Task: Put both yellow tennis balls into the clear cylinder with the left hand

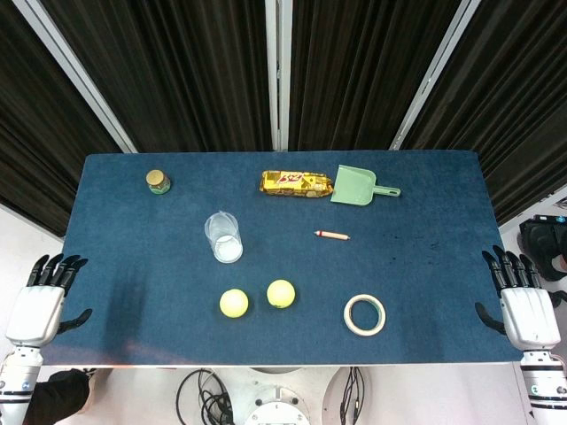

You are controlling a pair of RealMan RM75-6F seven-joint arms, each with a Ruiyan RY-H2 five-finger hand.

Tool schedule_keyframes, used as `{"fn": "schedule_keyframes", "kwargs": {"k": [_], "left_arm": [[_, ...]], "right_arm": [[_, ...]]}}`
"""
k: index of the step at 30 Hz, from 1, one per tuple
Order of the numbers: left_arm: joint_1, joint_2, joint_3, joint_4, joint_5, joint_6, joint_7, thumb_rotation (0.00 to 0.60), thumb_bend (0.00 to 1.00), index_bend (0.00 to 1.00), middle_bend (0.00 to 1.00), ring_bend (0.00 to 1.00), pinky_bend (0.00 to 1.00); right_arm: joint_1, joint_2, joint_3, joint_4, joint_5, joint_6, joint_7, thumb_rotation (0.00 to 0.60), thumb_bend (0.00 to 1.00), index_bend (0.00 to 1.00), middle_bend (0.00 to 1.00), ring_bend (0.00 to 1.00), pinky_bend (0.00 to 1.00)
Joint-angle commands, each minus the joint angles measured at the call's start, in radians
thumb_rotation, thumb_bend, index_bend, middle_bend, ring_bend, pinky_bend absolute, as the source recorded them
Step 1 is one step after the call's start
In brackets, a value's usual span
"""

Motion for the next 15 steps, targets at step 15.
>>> {"fn": "schedule_keyframes", "kwargs": {"k": [15], "left_arm": [[-0.020, -0.007, 0.001, -0.019, 0.048, 0.008, -0.004, 0.600, 0.16, 0.14, 0.10, 0.04, 0.03]], "right_arm": [[0.002, 0.009, 0.013, 0.007, 0.002, 0.007, 0.025, 0.600, 0.22, 0.00, 0.00, 0.00, 0.00]]}}
